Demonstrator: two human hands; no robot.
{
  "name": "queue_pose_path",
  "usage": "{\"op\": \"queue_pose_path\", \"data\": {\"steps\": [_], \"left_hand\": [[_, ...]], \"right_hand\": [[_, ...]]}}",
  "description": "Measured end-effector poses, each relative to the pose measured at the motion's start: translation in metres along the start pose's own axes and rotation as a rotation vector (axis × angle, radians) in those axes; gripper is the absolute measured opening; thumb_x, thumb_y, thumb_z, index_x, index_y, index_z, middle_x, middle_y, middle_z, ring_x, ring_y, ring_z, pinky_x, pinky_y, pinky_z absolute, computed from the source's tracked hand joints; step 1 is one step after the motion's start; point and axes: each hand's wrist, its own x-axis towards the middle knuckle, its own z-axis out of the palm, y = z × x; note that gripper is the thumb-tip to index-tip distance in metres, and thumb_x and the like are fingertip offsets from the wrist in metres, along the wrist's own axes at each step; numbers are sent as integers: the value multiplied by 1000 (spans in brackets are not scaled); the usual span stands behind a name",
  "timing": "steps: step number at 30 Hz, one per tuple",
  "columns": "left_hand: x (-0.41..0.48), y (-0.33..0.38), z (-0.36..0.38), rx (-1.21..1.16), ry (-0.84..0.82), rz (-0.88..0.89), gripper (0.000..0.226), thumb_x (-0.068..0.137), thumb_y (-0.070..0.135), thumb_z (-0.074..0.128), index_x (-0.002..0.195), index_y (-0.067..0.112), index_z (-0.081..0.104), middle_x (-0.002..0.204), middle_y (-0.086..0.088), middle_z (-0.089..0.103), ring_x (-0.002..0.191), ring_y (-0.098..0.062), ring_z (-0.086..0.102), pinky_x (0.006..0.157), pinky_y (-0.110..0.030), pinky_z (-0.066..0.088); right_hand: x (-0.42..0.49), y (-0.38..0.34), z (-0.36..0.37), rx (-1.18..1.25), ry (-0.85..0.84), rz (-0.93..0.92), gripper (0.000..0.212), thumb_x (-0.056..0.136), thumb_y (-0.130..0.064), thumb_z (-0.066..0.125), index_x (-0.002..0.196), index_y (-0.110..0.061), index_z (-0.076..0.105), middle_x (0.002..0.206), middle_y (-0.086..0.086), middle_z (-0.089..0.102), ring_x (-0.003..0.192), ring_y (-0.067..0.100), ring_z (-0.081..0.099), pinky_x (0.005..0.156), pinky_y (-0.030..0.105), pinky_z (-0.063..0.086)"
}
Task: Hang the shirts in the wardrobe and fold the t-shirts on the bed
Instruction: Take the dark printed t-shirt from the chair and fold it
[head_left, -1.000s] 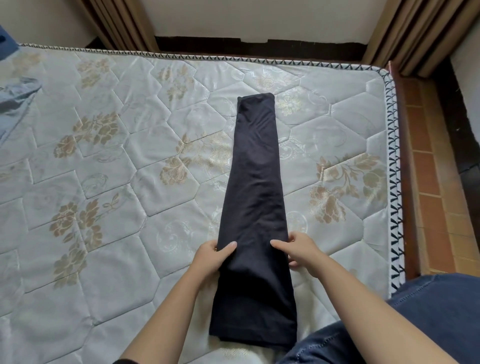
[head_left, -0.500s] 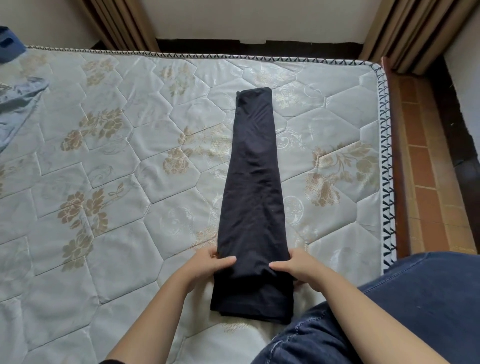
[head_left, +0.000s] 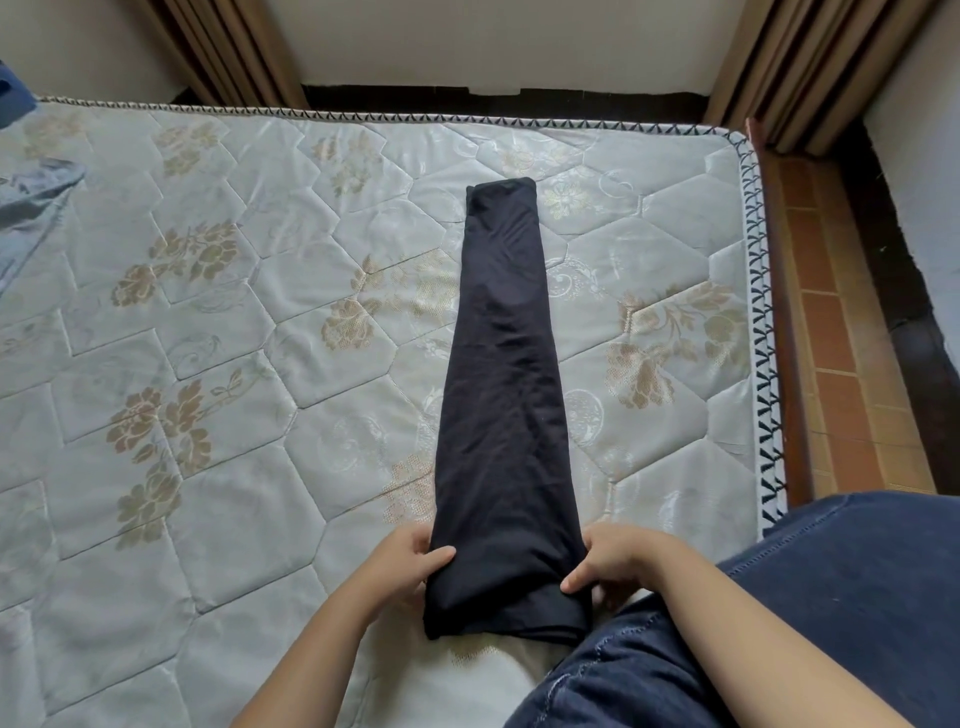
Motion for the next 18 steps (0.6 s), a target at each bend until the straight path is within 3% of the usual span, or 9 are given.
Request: {"op": "queue_pose_path", "data": {"steps": [3, 6, 8, 9, 11, 12, 14, 16, 18], "left_hand": [[-3, -1, 1, -11, -46, 33, 10, 91, 16, 60, 87, 18, 51, 62, 9, 51, 38, 2, 46, 41, -15, 35], [-3, -5, 1, -37, -145, 48, 33, 79, 9, 74, 102, 17, 51, 77, 7, 63, 53, 7, 58, 52, -13, 47], [-4, -7, -2, -12, -167, 45, 29, 79, 5, 71, 99, 18, 56, 66, 14, 63, 52, 2, 56, 52, -16, 45], [-2, -12, -4, -8, -167, 52, 25, 77, 8, 72, 96, 19, 61, 68, 13, 65, 60, -4, 60, 59, -19, 48], [0, -16, -7, 38, -162, 66, 29, 65, 21, 73, 93, 23, 69, 93, 4, 73, 88, -18, 67, 84, -35, 53], [2, -19, -8, 91, -140, 67, 29, 63, 24, 73, 91, 27, 69, 96, 4, 73, 93, -18, 67, 91, -38, 51], [7, -20, -8, 262, -70, 58, 21, 70, 22, 74, 86, 33, 66, 84, 16, 71, 85, -9, 66, 89, -35, 50], [10, -18, -7, 486, 1, 34, 14, 75, 34, 72, 86, 28, 64, 78, 14, 67, 82, -11, 63, 80, -32, 50], [4, -9, -4, 708, 103, -37, 34, 76, 54, 66, 74, 22, 53, 73, 7, 58, 78, -16, 56, 67, -30, 43]], "right_hand": [[2, 1, -1, -51, -23, 8, 19, 84, -9, 68, 76, -9, 50, 39, -1, 55, 34, 8, 52, 43, 19, 46], [5, 2, -1, -68, -57, 25, 15, 83, -11, 69, 84, -7, 55, 41, -1, 57, 37, 9, 53, 46, 20, 44], [5, 2, -1, -94, -80, 44, 13, 83, -11, 69, 82, -8, 56, 42, -1, 58, 37, 8, 53, 47, 20, 44], [5, 1, -1, -114, -83, 51, 14, 83, -12, 68, 77, -10, 56, 41, -2, 58, 36, 8, 52, 46, 19, 43], [5, 0, 0, -158, -70, 66, 18, 84, -14, 68, 72, -12, 54, 40, -3, 56, 35, 7, 50, 45, 18, 41], [5, -1, 1, -178, -61, 74, 19, 84, -15, 69, 72, -12, 54, 39, -4, 56, 35, 6, 50, 45, 17, 41], [5, -1, 2, -216, -42, 89, 18, 83, -16, 70, 75, -12, 54, 42, -3, 57, 39, 7, 52, 48, 19, 43], [5, -3, 4, -251, -23, 92, 19, 81, -17, 72, 83, -11, 55, 55, 1, 61, 53, 12, 56, 60, 24, 49], [2, -6, 4, -337, -16, 95, 22, 79, -21, 75, 81, -12, 56, 57, -3, 62, 61, 14, 56, 67, 25, 51]]}}
